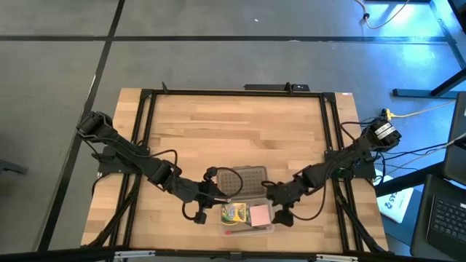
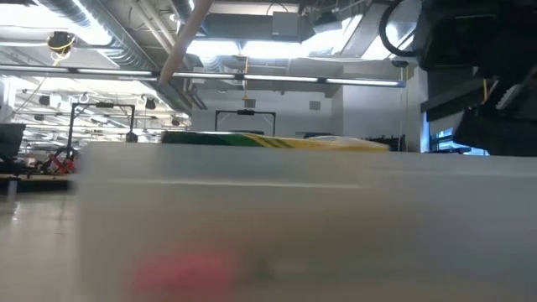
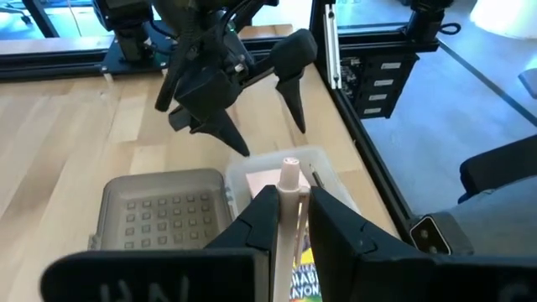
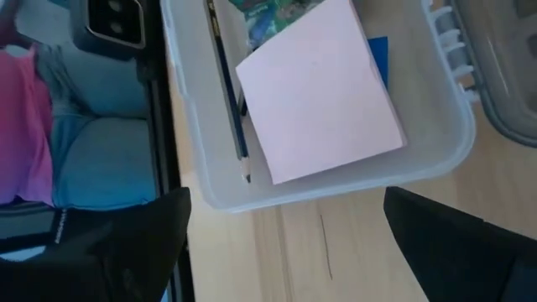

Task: Pack school essentials
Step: Put the pink pen into the supply box

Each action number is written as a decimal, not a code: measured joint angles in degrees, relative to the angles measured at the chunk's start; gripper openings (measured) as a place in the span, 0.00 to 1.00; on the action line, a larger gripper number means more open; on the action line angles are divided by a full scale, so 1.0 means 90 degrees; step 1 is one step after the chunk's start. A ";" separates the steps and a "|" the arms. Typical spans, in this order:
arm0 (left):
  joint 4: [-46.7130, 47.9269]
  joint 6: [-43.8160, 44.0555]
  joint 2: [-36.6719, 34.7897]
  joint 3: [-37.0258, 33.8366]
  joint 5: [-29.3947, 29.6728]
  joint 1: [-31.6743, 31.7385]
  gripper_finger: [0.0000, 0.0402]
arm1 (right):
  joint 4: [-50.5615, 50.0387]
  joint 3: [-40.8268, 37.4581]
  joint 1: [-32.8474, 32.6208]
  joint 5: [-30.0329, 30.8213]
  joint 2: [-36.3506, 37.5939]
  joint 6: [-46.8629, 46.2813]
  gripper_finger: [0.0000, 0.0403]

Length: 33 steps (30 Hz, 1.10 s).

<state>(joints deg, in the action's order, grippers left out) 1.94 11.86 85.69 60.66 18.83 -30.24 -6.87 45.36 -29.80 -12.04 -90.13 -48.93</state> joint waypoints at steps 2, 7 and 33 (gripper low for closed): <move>-0.0060 0.0000 0.0000 0.0000 0.0000 0.0000 0.10 | 0.0040 0.0000 0.0050 0.0000 0.0000 0.0005 0.98; -0.0387 0.0013 -0.0002 0.0000 -0.0003 -0.0034 0.10 | 0.0111 0.0000 0.0161 -0.0002 0.0000 0.0310 0.98; -0.1984 0.2102 0.1137 -0.0004 -0.0031 -0.0326 0.10 | -0.1097 0.0015 -0.0325 0.1747 0.2009 0.1144 0.98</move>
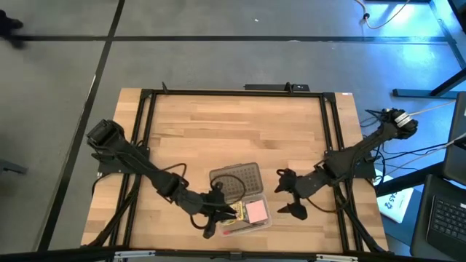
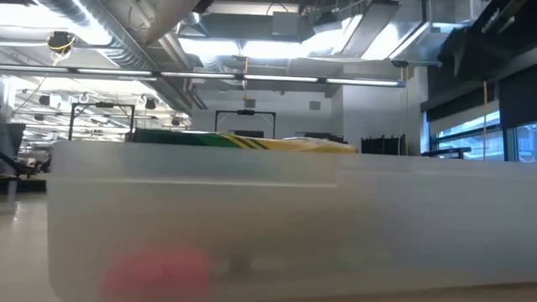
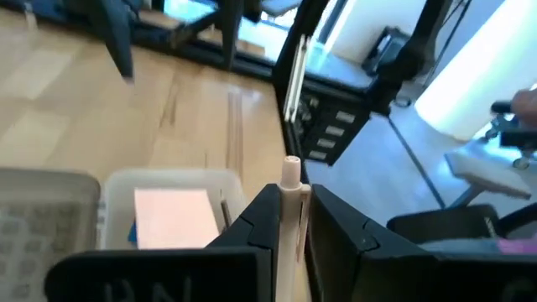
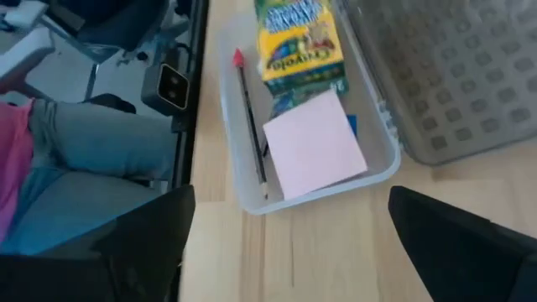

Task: Pack school essentials
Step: Put the pink pen into the supply box

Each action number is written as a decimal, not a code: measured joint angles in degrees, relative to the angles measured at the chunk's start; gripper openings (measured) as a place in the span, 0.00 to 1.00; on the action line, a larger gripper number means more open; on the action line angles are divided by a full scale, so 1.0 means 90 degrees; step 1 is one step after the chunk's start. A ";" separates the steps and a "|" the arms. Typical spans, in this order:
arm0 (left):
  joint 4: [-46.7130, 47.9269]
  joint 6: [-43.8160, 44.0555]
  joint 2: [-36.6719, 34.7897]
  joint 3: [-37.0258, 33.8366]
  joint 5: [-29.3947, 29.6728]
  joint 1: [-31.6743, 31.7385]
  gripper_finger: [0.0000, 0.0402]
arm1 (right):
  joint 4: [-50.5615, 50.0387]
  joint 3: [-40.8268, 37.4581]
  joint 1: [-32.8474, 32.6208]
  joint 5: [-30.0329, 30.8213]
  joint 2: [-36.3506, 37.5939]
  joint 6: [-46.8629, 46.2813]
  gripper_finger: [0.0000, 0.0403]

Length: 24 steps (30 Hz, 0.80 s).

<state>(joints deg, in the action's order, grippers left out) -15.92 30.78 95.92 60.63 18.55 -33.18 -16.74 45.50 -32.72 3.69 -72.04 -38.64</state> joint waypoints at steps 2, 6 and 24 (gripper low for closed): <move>-0.0019 0.0021 0.0175 0.0000 -0.0003 -0.0029 0.10 | 0.0007 0.0000 -0.0025 0.0143 0.0034 0.0060 0.98; -0.0149 0.0021 0.0445 -0.0001 -0.0001 -0.0046 0.10 | -0.0056 0.0002 -0.0025 0.0303 0.0016 0.0183 0.98; -0.0153 0.0072 0.0779 0.0001 0.0045 0.0006 0.12 | -0.0132 0.0002 -0.0023 0.0313 0.0004 0.0185 0.98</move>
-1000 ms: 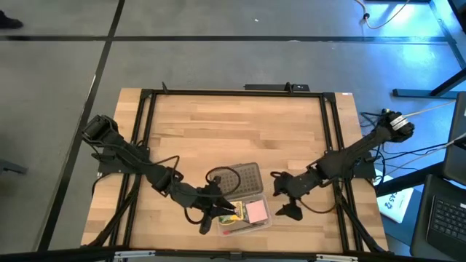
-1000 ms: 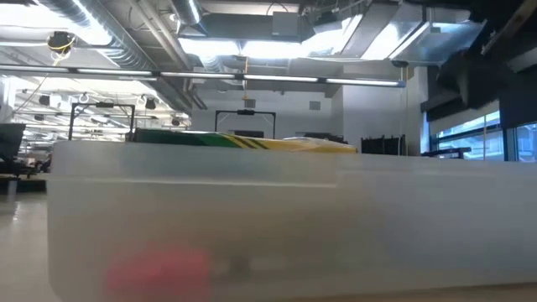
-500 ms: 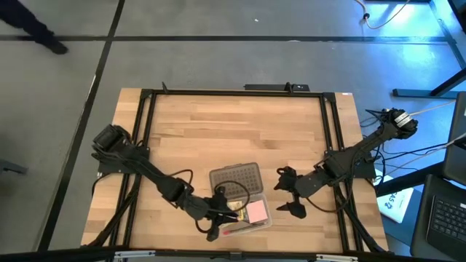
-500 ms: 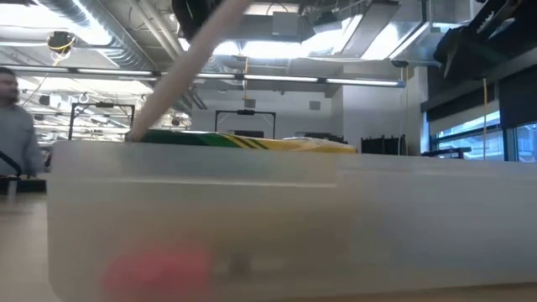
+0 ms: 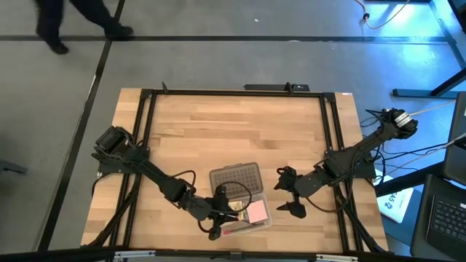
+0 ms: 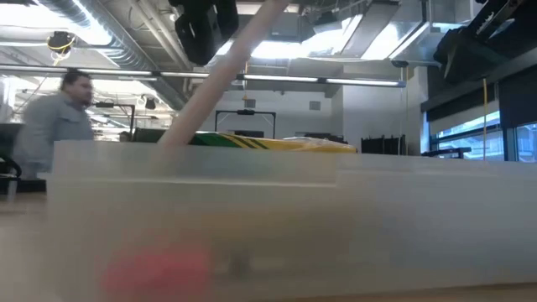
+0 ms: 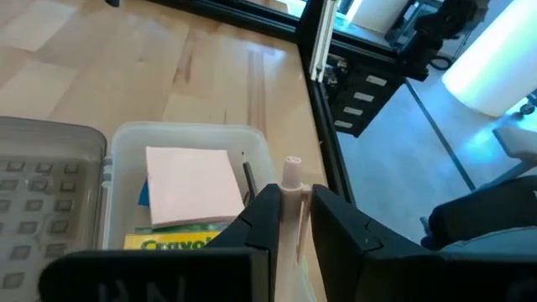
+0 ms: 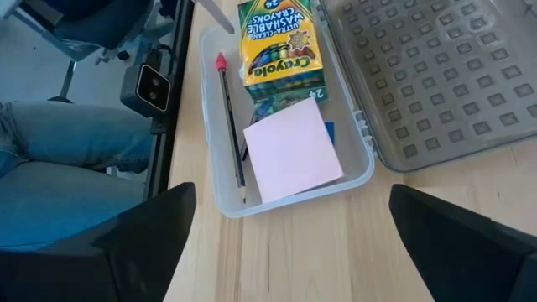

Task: Pack school essentials
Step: Put the pink pen into the supply box, then close the supply box

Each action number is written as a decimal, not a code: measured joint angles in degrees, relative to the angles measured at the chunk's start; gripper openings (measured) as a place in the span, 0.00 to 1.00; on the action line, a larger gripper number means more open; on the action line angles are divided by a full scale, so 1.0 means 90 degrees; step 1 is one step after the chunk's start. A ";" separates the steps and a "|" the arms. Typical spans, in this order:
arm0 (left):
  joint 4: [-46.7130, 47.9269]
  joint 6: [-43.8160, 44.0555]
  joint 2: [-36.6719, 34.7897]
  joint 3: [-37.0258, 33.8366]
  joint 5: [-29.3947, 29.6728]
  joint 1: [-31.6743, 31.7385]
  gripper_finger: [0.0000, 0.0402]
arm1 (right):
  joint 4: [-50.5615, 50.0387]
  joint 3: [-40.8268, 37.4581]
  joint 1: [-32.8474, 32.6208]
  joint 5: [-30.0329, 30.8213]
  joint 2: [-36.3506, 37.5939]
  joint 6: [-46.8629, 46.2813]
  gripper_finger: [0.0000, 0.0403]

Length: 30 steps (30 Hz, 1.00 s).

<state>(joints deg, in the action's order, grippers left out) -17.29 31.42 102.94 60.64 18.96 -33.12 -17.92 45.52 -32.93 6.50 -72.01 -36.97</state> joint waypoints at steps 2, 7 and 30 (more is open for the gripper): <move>0.0031 -0.0002 0.0000 0.0000 -0.0002 0.0000 0.13 | -0.0002 0.0000 0.0000 0.0000 0.0000 0.0000 0.98; 0.0069 0.0002 0.0000 0.0000 0.0000 0.0001 0.17 | -0.0003 0.0000 0.0000 0.0000 0.0000 0.0000 0.98; 0.2050 -0.0514 -0.0593 0.0000 -0.0401 0.0583 0.25 | 0.0389 0.0024 0.0565 0.0054 -0.0103 0.1311 0.98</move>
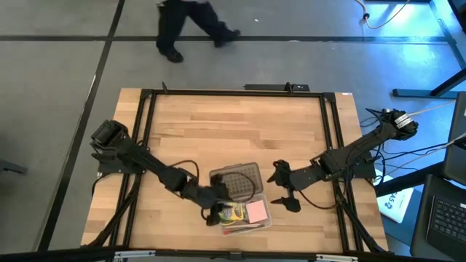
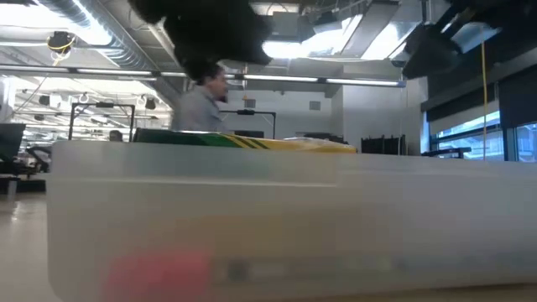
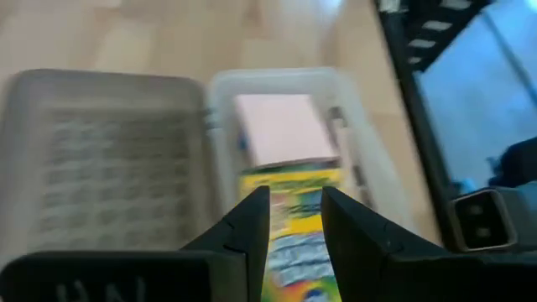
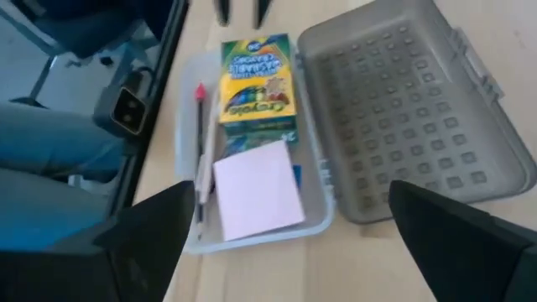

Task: Pack school essentials
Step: Close the supply box

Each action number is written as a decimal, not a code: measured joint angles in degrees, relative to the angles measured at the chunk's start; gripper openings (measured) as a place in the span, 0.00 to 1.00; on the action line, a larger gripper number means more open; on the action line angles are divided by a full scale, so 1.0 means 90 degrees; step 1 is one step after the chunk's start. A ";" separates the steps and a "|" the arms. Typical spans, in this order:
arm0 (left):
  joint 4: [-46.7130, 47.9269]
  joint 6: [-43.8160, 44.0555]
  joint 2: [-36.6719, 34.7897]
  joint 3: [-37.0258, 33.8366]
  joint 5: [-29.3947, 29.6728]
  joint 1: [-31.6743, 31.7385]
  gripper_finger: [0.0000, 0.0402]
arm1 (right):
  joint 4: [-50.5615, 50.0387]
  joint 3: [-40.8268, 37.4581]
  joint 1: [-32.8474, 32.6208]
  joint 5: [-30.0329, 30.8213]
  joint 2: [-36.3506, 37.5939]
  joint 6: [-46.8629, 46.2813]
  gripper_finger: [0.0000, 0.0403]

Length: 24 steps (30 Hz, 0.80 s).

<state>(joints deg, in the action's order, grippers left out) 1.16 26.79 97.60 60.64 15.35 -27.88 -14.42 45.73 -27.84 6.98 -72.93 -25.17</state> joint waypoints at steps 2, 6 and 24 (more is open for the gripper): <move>0.0430 0.0008 -0.0184 0.0003 -0.0001 0.0159 0.25 | -0.0029 0.0058 0.0238 -0.0141 -0.0133 0.0186 0.98; 0.1277 0.0040 -0.0301 0.0007 -0.0063 0.0530 0.25 | -0.0037 0.0285 0.0796 -0.0360 -0.0550 0.0711 0.98; 0.2348 -0.0042 0.0059 -0.0024 -0.0949 0.1456 0.24 | -0.0051 0.1140 0.2201 -0.2174 -0.2843 0.1858 0.98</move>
<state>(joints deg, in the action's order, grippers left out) 22.29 26.41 98.13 60.43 6.81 -14.77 -14.88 55.99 -8.03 -12.58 -98.52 -8.45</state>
